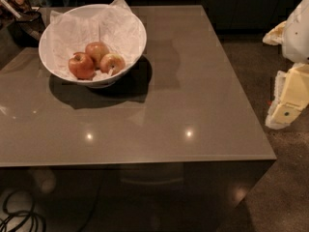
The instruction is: Pick apple from white bowl
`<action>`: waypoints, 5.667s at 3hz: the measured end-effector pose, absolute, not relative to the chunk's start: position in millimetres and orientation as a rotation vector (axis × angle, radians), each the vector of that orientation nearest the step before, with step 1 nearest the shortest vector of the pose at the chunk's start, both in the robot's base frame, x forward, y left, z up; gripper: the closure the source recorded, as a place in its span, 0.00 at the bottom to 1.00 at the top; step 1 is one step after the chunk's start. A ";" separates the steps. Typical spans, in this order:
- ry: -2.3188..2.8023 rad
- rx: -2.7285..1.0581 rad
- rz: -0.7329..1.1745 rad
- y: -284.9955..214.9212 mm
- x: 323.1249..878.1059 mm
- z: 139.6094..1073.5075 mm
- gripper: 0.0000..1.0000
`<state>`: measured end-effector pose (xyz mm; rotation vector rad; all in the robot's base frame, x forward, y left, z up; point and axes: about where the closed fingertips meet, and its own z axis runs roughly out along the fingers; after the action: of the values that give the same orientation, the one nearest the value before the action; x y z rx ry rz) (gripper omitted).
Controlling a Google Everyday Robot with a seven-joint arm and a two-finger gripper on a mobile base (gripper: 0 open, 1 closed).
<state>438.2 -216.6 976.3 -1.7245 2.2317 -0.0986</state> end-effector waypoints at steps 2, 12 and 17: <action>2.227 -1.693 -0.091 -197.7 451.0 993.4 0.00; 1.959 -1.838 0.206 25.8 603.8 1002.1 0.04; 2.013 -1.868 0.292 88.4 652.1 979.0 0.07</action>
Offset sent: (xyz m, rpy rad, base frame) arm 0.0326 0.0484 0.0410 0.0514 -0.0129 -0.0377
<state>652.1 88.4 979.0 -1.8680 2.0130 0.2916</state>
